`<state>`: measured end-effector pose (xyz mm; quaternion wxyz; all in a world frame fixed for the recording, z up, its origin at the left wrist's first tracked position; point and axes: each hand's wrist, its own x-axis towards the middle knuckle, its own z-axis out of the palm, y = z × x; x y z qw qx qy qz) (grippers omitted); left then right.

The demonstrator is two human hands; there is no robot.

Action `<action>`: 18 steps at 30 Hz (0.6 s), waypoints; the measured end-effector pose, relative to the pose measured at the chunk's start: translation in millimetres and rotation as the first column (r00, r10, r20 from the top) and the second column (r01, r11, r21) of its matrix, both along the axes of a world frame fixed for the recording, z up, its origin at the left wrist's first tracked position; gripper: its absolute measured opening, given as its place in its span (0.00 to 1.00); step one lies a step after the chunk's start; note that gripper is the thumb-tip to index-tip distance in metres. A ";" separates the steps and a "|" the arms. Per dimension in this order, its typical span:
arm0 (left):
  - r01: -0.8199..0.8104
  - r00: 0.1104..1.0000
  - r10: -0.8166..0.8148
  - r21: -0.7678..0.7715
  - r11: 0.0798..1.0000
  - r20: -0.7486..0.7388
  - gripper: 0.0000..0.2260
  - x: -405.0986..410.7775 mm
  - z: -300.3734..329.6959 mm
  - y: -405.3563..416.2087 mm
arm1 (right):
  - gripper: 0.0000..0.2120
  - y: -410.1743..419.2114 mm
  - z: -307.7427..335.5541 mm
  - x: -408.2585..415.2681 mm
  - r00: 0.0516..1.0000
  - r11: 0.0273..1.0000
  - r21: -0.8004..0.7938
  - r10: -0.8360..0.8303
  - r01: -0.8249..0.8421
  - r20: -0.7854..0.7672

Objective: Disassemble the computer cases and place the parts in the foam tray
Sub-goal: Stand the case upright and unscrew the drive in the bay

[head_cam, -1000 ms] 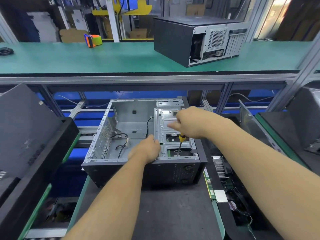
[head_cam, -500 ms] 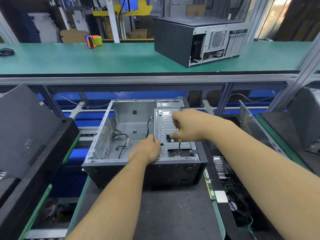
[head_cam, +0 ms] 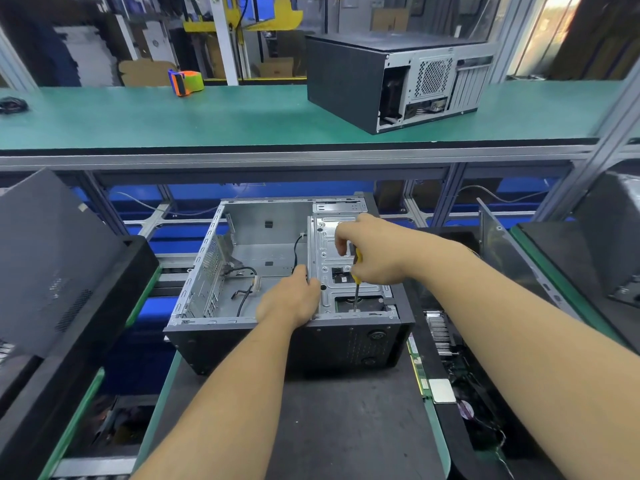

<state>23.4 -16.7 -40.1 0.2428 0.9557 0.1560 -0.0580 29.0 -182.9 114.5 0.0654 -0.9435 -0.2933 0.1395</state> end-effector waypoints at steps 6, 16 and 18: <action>-0.004 1.000 0.004 -0.006 1.000 0.015 0.19 -0.8 1.3 -0.1 | 0.17 0.1 -2.7 5.2 0.973 0.979 -0.162 -0.084 0.121 0.216; -0.011 1.000 0.011 -0.014 1.000 0.026 0.18 -0.9 1.9 -1.2 | 0.13 -0.4 1.0 1.7 0.999 1.000 0.005 0.030 -0.030 -0.016; -0.008 1.000 0.008 -0.019 1.000 0.028 0.18 -1.3 2.3 -1.0 | 0.08 0.7 -1.4 0.9 0.999 1.000 -0.027 -0.011 0.012 0.039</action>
